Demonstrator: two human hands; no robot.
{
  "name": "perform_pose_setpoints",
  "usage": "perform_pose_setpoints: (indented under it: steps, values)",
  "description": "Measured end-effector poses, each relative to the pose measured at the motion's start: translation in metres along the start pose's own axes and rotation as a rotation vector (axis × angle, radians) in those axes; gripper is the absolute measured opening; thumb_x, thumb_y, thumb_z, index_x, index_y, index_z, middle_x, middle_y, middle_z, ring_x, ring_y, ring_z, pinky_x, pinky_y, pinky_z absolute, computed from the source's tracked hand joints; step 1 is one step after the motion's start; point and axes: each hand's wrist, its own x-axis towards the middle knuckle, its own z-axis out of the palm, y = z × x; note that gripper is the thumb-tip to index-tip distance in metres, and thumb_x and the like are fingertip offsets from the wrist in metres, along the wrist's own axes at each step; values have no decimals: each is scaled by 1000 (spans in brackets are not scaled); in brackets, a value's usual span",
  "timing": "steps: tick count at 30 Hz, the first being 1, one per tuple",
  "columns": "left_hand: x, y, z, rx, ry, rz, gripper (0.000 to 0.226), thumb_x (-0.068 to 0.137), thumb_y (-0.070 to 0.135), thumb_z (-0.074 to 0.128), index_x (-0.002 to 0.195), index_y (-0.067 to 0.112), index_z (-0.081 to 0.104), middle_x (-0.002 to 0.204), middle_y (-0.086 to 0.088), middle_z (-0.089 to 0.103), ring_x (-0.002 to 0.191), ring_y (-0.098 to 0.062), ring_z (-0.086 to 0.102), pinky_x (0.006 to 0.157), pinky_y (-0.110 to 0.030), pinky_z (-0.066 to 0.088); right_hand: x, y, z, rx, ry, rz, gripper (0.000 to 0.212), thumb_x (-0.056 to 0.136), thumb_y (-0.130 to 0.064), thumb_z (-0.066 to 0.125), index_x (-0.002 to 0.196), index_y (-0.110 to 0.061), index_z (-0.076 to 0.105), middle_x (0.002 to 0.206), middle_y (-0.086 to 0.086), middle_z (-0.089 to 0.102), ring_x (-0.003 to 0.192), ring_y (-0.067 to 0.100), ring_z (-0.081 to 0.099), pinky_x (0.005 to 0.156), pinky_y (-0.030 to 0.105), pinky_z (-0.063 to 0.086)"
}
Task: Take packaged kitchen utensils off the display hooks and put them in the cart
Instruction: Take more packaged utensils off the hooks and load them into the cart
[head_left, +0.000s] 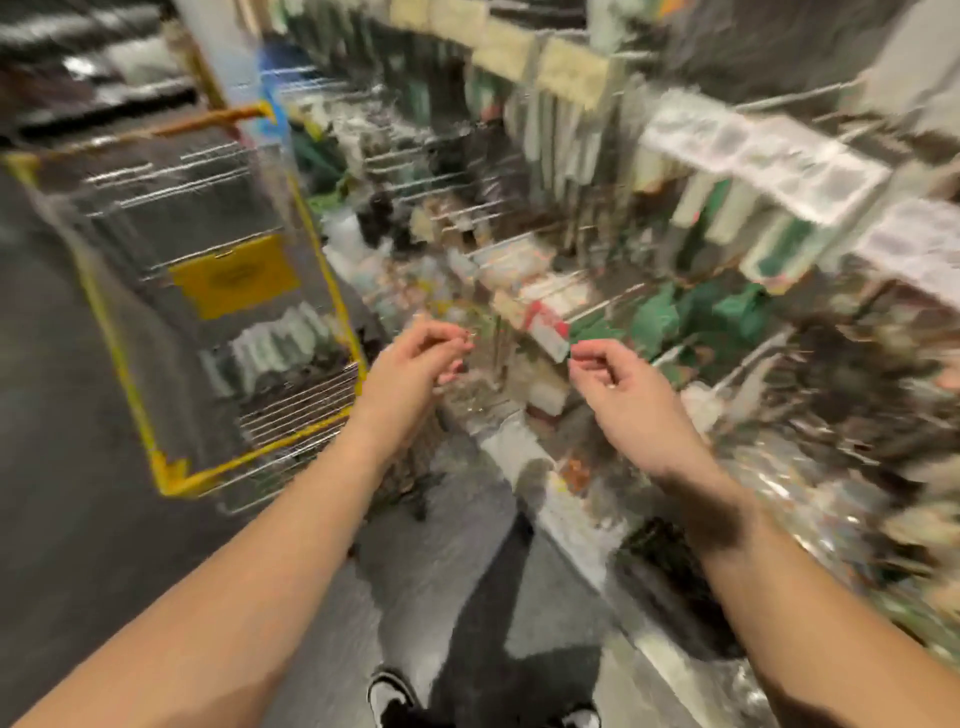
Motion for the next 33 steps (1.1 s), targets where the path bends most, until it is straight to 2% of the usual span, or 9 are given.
perform_pose_setpoints:
  steps: [4, 8, 12, 17, 21, 24, 27, 30, 33]
  values:
    - [-14, -54, -88, 62, 164, -141, 20, 94, -4, 56, 86, 13, 62, 82, -7, 65, 62, -9, 50, 64, -26, 38, 12, 13, 98, -44, -223, 69, 16, 99, -6, 55, 109, -18, 57, 88, -6, 58, 86, 12, 55, 77, 10, 40]
    - [-34, -99, -162, 70, 255, -287, 19, 96, 2, 58, 84, 15, 65, 86, -5, 66, 71, -15, 59, 71, -31, 47, 15, 17, 188, -157, -348, 112, 22, 98, -1, 51, 117, -2, 61, 83, -6, 56, 73, 4, 50, 64, 9, 37]
    - [-36, -123, -229, 93, 286, -409, 11, 99, 16, 57, 92, 17, 66, 98, -5, 69, 79, -21, 62, 65, -28, 45, 17, 13, 254, -263, -460, 85, 16, 98, -26, 54, 111, -34, 60, 100, -13, 65, 89, 3, 60, 73, 16, 40]
    - [-16, -130, -285, 102, 329, -476, 11, 98, 18, 58, 92, 17, 66, 100, -8, 69, 76, -20, 60, 77, -41, 54, 38, -2, 309, -307, -533, 149, 16, 100, -20, 51, 114, -27, 55, 100, -6, 61, 86, 10, 55, 72, 22, 39]
    - [18, -133, -311, 48, 365, -519, 10, 100, 13, 55, 94, 12, 63, 89, -6, 66, 64, -18, 57, 60, -26, 47, 75, 6, 343, -322, -514, 219, 26, 98, -6, 51, 123, -1, 58, 83, -4, 55, 74, 9, 49, 72, 18, 39]
    - [52, -135, -329, 16, 369, -527, 10, 101, 12, 53, 97, 11, 62, 85, -3, 65, 58, -13, 56, 68, -28, 51, 110, 2, 363, -305, -533, 244, 20, 101, -16, 53, 120, -23, 55, 100, -3, 59, 88, 13, 55, 78, 21, 42]
    - [99, -138, -351, 22, 369, -524, 11, 100, 11, 52, 97, 10, 62, 83, -2, 65, 53, -9, 55, 65, -27, 48, 158, -1, 391, -314, -519, 247, 28, 101, -23, 53, 129, -17, 57, 110, -3, 57, 98, 15, 53, 86, 29, 42]
    - [156, -145, -377, 58, 401, -580, 10, 99, 11, 53, 98, 10, 63, 80, -1, 65, 57, -13, 57, 56, -24, 44, 213, 1, 428, -333, -523, 251, 34, 103, -23, 50, 136, -12, 53, 109, -2, 53, 96, 15, 50, 80, 26, 38]
    - [207, -152, -402, 51, 425, -644, 11, 99, 12, 55, 91, 12, 62, 81, -4, 64, 58, -14, 55, 54, -22, 45, 266, 0, 463, -364, -544, 327, 33, 102, -21, 49, 133, -8, 53, 101, 4, 60, 80, 17, 54, 63, 27, 41]
